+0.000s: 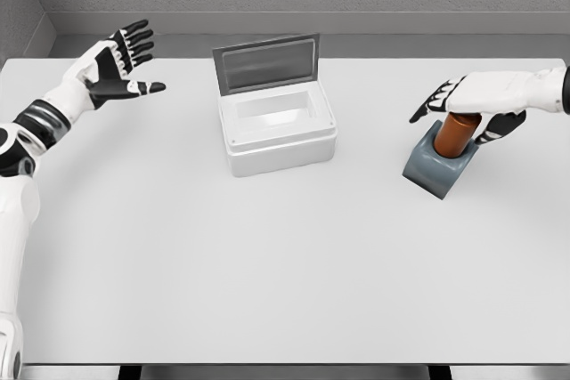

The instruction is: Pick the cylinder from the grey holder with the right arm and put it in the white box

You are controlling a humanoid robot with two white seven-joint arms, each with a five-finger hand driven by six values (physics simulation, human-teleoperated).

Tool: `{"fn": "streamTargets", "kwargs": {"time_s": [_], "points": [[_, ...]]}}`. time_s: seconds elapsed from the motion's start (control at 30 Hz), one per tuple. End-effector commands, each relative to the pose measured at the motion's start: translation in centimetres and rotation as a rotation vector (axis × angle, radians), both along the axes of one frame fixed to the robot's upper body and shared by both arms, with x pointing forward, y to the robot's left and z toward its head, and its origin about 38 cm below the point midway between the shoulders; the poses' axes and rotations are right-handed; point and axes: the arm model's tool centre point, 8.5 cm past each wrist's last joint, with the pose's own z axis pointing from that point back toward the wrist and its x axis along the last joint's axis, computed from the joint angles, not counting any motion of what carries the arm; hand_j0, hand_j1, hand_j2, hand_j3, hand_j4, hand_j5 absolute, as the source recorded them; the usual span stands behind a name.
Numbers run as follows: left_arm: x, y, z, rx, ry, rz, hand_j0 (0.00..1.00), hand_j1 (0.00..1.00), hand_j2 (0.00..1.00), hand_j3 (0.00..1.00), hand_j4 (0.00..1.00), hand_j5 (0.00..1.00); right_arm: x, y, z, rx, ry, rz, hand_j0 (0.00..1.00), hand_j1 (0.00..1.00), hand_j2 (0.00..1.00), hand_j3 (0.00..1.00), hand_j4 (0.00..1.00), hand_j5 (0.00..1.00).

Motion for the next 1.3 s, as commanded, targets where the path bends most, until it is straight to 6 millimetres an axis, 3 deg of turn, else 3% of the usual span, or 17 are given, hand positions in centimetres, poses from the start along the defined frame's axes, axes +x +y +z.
{"fn": "streamTargets", "kwargs": {"time_s": [0.0,0.23,0.63,0.87,1.07,1.17,1.2,1.27], "points": [[0.0,-0.5,-0.4,0.044,0.012,-0.016,1.0,1.0,1.0,1.0,1.0,1.0,-0.2,-0.2,0.2,0.004,0.0,-0.004,0.83,0.83,0.83,0.83,0.83,0.83],[1.4,0.1,-1.5,0.034,0.077,0.013,1.0,1.0,1.0,1.0,1.0,1.0,-0.4,-0.5,0.2,0.0,0.001,-0.008,0.72,0.72,0.72,0.72,0.72,0.72],[1.5,1.4,0.3,0.034,0.035,0.028,1.0,1.0,1.0,1.0,1.0,1.0,-0.6,-0.7,-0.5,-0.014,0.021,-0.009,0.48,0.48,0.48,0.48,0.48,0.48],[1.5,1.8,1.0,-0.137,-0.005,0.055,1.0,1.0,1.0,1.0,1.0,1.0,-0.6,-0.8,-0.4,-0.015,0.019,-0.012,0.46,0.46,0.46,0.46,0.46,0.46],[1.4,1.7,0.9,-0.137,0.002,0.053,1.0,1.0,1.0,1.0,1.0,1.0,-0.4,-1.5,0.8,-0.018,-0.006,-0.026,0.43,0.43,0.43,0.43,0.43,0.43],[1.2,1.9,0.0,-0.117,0.111,0.051,1.0,1.0,1.0,1.0,1.0,1.0,-0.2,-1.3,1.5,-0.015,-0.022,-0.023,0.42,0.42,0.42,0.42,0.42,0.42],[1.0,0.8,-1.0,-0.056,0.137,0.015,1.0,1.0,1.0,1.0,1.0,1.0,-0.1,-1.2,1.7,-0.014,-0.026,-0.021,0.42,0.42,0.42,0.42,0.42,0.42],[1.0,0.6,0.0,0.023,0.01,-0.021,1.0,1.0,1.0,1.0,1.0,1.0,-0.1,-1.2,1.8,-0.014,-0.029,-0.021,0.41,0.41,0.41,0.41,0.41,0.41]]}}
